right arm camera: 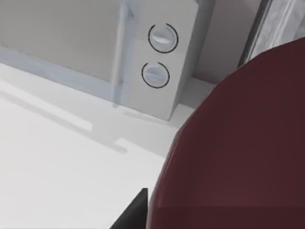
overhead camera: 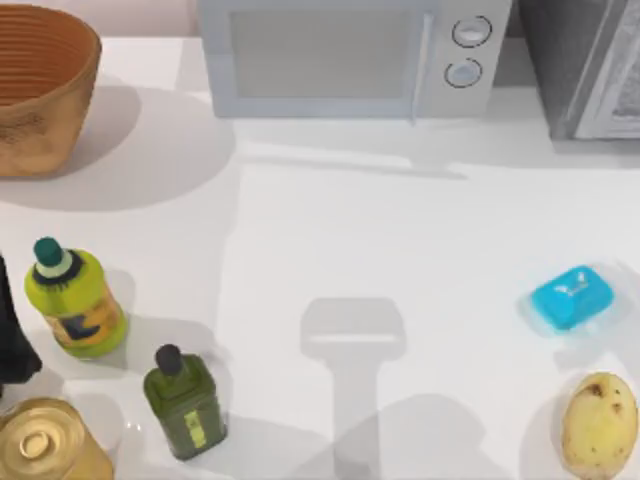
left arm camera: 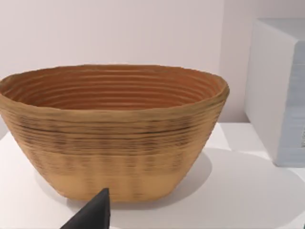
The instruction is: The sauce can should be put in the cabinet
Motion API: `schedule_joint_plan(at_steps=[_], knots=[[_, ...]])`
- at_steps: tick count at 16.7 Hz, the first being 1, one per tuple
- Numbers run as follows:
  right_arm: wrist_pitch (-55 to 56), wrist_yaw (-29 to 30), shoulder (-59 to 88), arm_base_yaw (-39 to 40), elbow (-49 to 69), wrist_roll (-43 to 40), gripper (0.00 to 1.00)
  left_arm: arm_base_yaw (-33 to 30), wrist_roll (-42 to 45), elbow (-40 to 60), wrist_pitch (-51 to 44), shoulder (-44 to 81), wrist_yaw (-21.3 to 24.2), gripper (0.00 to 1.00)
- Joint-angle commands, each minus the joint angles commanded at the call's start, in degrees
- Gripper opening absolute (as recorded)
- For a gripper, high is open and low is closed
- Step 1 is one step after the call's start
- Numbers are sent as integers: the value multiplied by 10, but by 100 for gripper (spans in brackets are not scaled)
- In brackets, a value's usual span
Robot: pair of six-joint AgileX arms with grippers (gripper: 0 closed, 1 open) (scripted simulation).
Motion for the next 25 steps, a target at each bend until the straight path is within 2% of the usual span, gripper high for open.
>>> schedule_joint_plan(at_steps=[4, 7, 15, 20, 25], knots=[[70, 70, -161, -31, -139, 86, 0, 0, 0, 0, 0, 0, 0, 100], [100, 100, -222, -44, -195, 122, 0, 0, 0, 0, 0, 0, 0, 100], [101, 104, -224, -42, -198, 129, 0, 0, 0, 0, 0, 0, 0, 100], [60, 115, -117, -23, -77, 134, 0, 0, 0, 0, 0, 0, 0, 100], [-12, 146, 67, -1, 176, 139, 0, 0, 0, 0, 0, 0, 0, 100]])
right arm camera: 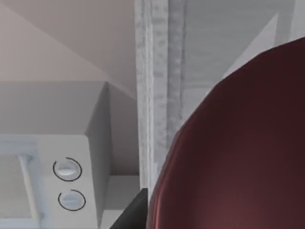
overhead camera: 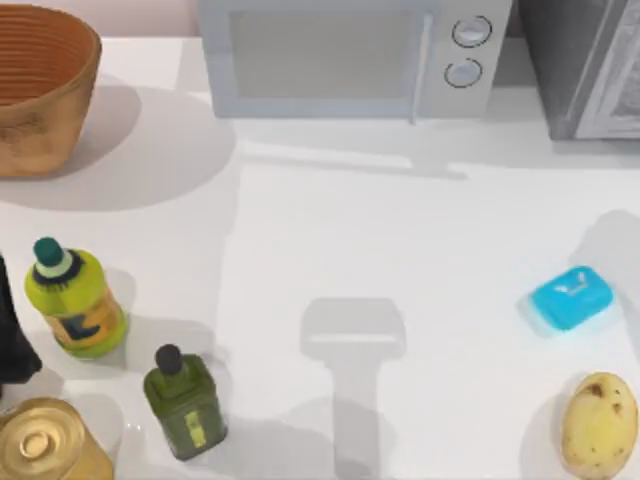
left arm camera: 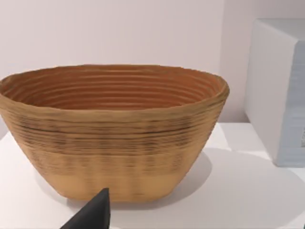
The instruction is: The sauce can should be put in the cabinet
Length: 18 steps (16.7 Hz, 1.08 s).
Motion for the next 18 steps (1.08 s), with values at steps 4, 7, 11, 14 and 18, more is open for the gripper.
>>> schedule_joint_plan(at_steps=[4, 7, 11, 14, 18], knots=[[-63, 29, 165, 19, 240, 2, 0, 0, 0, 0, 0, 0, 0, 100], [-108, 47, 282, 34, 412, 2, 0, 0, 0, 0, 0, 0, 0, 100], [-154, 64, 405, 53, 591, 1, 0, 0, 0, 0, 0, 0, 0, 100], [-175, 71, 459, 62, 666, 0, 0, 0, 0, 0, 0, 0, 0, 100], [-182, 73, 475, 65, 687, -1, 0, 0, 0, 0, 0, 0, 0, 100]])
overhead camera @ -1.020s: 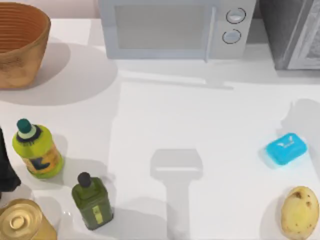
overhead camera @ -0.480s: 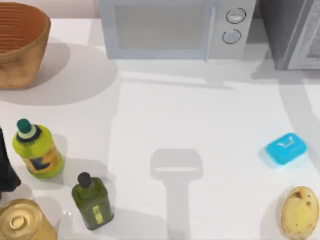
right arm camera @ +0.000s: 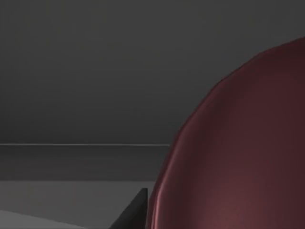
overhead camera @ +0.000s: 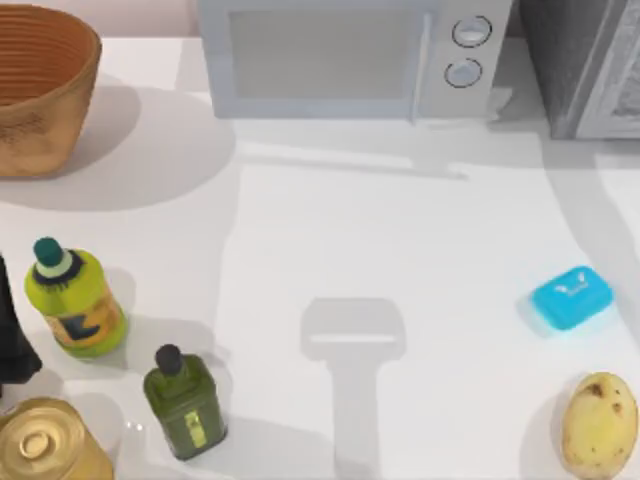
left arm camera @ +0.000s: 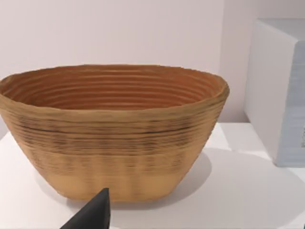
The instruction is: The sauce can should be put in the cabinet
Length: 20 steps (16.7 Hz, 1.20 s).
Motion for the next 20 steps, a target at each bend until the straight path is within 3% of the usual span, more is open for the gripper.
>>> schedule_joint_plan(at_steps=[5, 14, 20], knots=[[4, -5, 7, -4, 6, 2, 0, 0, 0, 0, 0, 0, 0, 100], [33, -31, 260, -41, 214, 1, 0, 0, 0, 0, 0, 0, 0, 100], [47, -45, 294, -51, 249, 1, 0, 0, 0, 0, 0, 0, 0, 100]])
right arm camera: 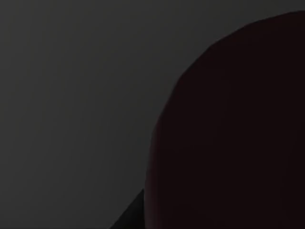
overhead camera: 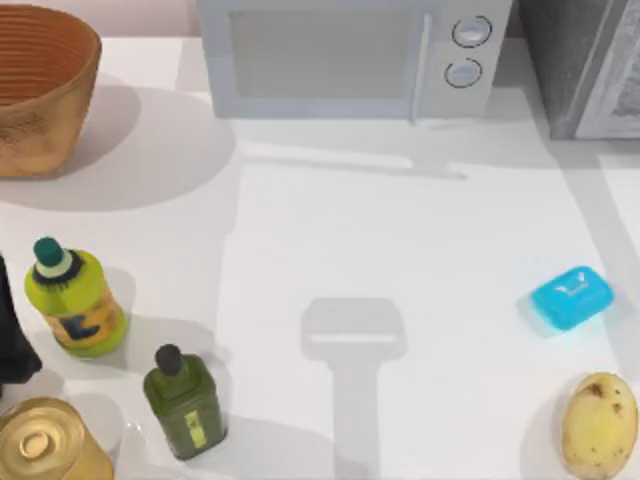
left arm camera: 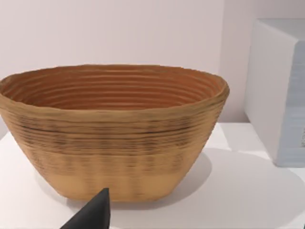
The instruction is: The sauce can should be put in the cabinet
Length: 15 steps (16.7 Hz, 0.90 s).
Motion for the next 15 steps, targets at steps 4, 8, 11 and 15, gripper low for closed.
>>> schedule_joint_plan(at_steps=[4, 8, 11, 15], knots=[[0, 0, 0, 0, 0, 0, 23, 0, 0, 0, 0, 0, 0, 100], [0, 0, 0, 0, 0, 0, 53, 0, 0, 0, 0, 0, 0, 100], [0, 0, 0, 0, 0, 0, 75, 0, 0, 0, 0, 0, 0, 100], [0, 0, 0, 0, 0, 0, 100, 0, 0, 0, 0, 0, 0, 100]])
